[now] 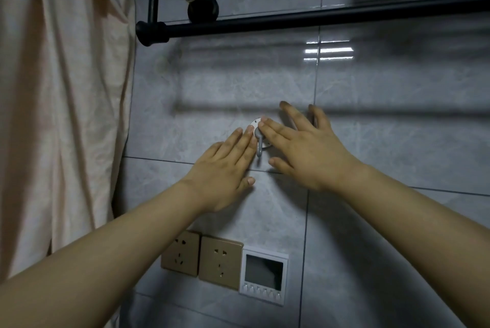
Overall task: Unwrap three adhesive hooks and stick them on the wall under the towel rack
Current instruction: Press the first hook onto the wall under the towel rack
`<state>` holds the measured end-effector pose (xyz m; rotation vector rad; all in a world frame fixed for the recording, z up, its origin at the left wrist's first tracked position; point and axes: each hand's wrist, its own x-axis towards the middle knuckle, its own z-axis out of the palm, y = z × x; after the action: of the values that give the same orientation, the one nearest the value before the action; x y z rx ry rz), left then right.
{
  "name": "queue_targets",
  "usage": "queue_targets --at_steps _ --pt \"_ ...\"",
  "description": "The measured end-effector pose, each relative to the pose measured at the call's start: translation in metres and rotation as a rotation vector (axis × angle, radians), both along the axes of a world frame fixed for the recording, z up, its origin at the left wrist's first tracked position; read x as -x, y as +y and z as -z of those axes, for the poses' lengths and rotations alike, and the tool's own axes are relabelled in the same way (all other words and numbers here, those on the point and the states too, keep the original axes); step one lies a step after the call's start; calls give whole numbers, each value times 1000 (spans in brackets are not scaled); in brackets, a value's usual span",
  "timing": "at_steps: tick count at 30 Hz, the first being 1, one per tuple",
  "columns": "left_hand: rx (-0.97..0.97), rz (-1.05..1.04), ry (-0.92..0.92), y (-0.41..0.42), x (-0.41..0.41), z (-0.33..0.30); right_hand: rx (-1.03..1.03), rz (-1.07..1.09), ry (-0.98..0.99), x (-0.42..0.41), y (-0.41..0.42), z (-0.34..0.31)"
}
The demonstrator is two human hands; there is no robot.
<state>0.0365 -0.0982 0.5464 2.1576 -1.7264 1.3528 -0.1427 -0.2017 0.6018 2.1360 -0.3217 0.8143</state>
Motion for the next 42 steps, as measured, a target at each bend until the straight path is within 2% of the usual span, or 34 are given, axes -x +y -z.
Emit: queue_targets --at_steps 6,13,19,25,29,32,34,36,39,42 --pt "20 21 8 1 -2 -1 73 20 62 2 -8 -5" --pt "17 11 88 7 5 -3 -76 17 10 0 -8 11" --pt "15 3 209 5 18 -1 -109 79 -30 -3 -2 28" --pt "-7 -33 256 9 25 -5 -79 175 37 -4 3 29" --pt "-14 -16 285 24 29 -8 -199 38 -29 3 10 30" --pt "61 60 360 37 33 -4 -279 -218 -184 14 14 40" --pt "185 178 521 46 35 4 -431 -432 -293 17 13 55" --pt "292 293 727 55 43 17 -748 -603 -354 20 15 74" --pt "451 412 997 66 53 39 -1157 -757 -430 20 20 105" --pt "549 527 1302 77 58 65 -1409 -830 -415 16 27 137"
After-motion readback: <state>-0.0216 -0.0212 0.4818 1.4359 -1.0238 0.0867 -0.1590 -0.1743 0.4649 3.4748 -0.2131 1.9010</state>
